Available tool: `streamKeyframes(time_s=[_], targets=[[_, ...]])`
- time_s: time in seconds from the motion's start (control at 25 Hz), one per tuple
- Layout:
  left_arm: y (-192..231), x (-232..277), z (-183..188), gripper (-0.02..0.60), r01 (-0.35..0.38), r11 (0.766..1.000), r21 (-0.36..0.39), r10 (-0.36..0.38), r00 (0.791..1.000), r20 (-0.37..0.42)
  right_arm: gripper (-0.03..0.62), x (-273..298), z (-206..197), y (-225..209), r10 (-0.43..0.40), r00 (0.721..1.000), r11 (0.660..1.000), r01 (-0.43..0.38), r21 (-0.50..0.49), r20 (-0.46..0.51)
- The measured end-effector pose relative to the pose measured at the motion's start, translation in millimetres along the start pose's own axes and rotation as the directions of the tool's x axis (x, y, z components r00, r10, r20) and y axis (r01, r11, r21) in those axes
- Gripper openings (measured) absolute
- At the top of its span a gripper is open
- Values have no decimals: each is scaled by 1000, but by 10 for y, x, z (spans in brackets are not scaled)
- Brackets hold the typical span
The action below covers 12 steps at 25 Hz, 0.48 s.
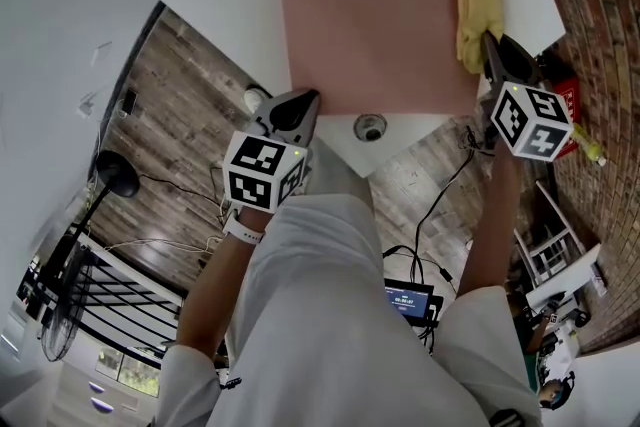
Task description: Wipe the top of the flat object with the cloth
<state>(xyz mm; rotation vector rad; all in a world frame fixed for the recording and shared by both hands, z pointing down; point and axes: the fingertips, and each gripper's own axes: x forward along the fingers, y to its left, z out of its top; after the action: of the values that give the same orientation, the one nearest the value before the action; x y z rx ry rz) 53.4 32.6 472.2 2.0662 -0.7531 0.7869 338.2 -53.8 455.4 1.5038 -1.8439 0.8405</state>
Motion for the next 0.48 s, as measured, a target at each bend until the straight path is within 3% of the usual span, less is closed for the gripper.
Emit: streamKeyframes(time_s=[0.48], targets=[[-49,44,6,18,-6,998,62,6,1000,-6,52,230,211,473,75,997,994,-74,-78,4]])
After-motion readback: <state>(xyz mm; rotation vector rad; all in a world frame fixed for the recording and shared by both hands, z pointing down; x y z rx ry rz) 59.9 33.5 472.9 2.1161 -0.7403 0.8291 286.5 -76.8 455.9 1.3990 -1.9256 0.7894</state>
